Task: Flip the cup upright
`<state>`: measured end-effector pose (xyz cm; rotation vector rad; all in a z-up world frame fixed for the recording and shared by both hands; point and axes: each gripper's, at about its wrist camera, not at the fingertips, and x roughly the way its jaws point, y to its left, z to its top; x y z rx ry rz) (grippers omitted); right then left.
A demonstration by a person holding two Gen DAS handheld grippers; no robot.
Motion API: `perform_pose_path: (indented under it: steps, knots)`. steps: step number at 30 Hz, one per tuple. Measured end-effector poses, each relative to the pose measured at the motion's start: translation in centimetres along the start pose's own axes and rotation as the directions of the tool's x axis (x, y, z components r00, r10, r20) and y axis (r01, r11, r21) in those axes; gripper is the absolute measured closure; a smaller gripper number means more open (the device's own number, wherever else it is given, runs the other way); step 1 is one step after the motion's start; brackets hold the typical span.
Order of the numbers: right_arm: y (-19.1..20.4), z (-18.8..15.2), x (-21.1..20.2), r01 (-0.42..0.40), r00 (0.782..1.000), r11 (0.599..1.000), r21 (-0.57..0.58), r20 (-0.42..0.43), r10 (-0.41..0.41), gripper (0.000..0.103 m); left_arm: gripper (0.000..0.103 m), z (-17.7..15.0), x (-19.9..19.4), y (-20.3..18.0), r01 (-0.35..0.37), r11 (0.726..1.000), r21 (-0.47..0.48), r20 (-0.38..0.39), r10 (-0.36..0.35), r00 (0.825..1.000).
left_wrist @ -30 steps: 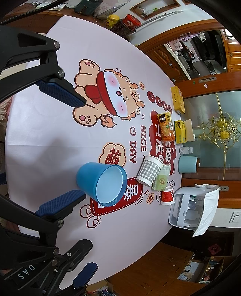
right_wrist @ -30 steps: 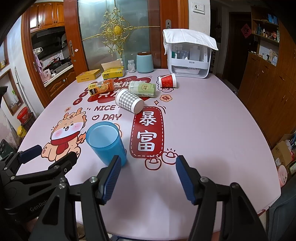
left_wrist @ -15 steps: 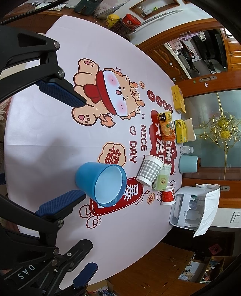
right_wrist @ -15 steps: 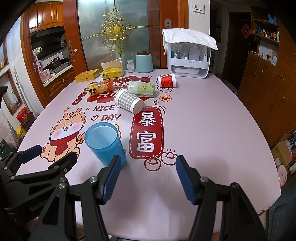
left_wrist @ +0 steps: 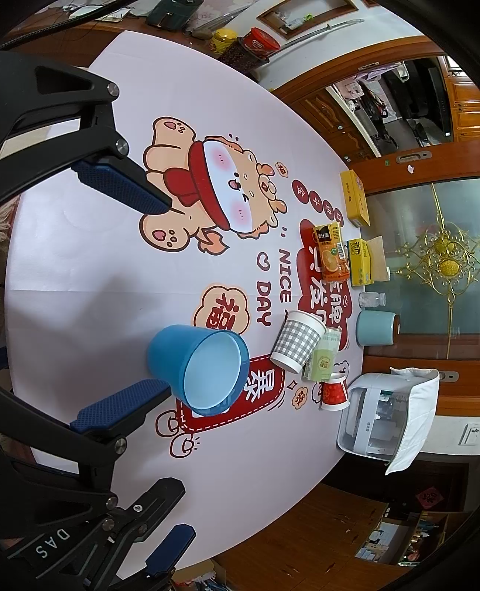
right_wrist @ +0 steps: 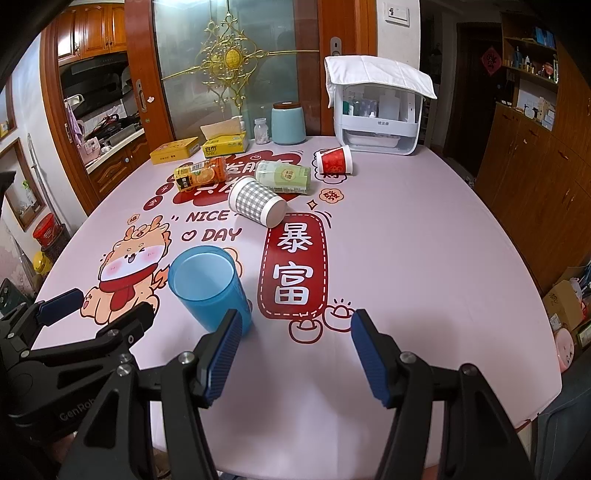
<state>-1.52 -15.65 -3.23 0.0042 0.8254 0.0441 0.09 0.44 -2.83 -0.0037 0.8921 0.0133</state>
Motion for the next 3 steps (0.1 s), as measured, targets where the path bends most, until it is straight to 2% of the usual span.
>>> perform_pose_path:
  steps: [3]
  knots:
    - [0.0, 0.0, 0.01, 0.0, 1.0, 1.0, 0.0, 0.0, 0.0, 0.041, 0.013, 0.03, 0.02, -0.04, 0.001, 1.0, 0.0, -0.002, -0.001, 1.0]
